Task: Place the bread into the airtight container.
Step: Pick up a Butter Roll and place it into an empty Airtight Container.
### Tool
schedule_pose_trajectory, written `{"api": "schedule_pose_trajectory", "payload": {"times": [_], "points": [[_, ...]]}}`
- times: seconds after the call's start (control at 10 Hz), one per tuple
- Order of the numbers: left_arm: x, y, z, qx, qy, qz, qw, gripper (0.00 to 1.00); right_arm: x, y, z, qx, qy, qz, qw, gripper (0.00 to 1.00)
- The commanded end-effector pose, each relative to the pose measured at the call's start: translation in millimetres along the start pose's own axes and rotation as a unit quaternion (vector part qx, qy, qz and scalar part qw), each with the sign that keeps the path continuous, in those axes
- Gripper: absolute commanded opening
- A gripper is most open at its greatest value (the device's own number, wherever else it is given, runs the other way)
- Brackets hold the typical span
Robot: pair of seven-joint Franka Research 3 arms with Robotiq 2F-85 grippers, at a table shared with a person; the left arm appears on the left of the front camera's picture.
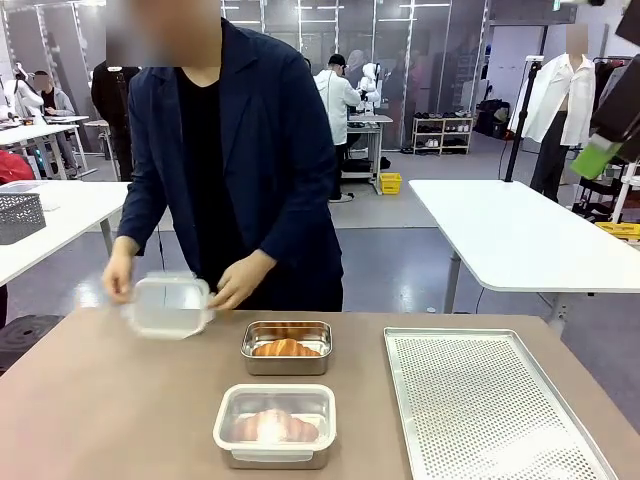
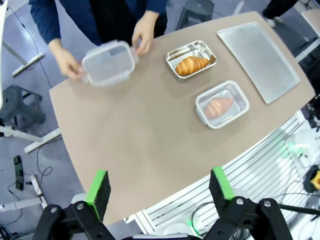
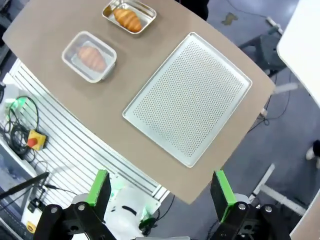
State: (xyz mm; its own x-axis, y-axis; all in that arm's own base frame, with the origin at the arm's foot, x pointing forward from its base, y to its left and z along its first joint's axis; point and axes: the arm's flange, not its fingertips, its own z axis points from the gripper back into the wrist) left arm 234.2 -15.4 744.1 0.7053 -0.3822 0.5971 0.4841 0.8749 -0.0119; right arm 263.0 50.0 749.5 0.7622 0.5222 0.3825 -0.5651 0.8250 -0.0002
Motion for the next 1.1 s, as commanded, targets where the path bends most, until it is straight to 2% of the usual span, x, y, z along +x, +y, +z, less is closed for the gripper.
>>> {"api": "schedule_pose_trajectory", "payload": {"times": [0.0,0.1,1.0], "points": [[1.2,0.6,2.5,0.001,0.004,-0.001,1.0,1.0,2.8,-11.8,-10.3,0.013,-0.009,-0.067,0.998,1.0],[1.2,0.6,2.5,0.001,0.004,-0.001,1.0,1.0,0.0,0.0,0.0,0.0,0.0,0.0,1.0,1.0],[1.2,0.6,2.5,0.001,0.004,-0.001,1.0,1.0,0.0,0.0,0.0,0.0,0.0,0.0,1.0,1.0]]}}
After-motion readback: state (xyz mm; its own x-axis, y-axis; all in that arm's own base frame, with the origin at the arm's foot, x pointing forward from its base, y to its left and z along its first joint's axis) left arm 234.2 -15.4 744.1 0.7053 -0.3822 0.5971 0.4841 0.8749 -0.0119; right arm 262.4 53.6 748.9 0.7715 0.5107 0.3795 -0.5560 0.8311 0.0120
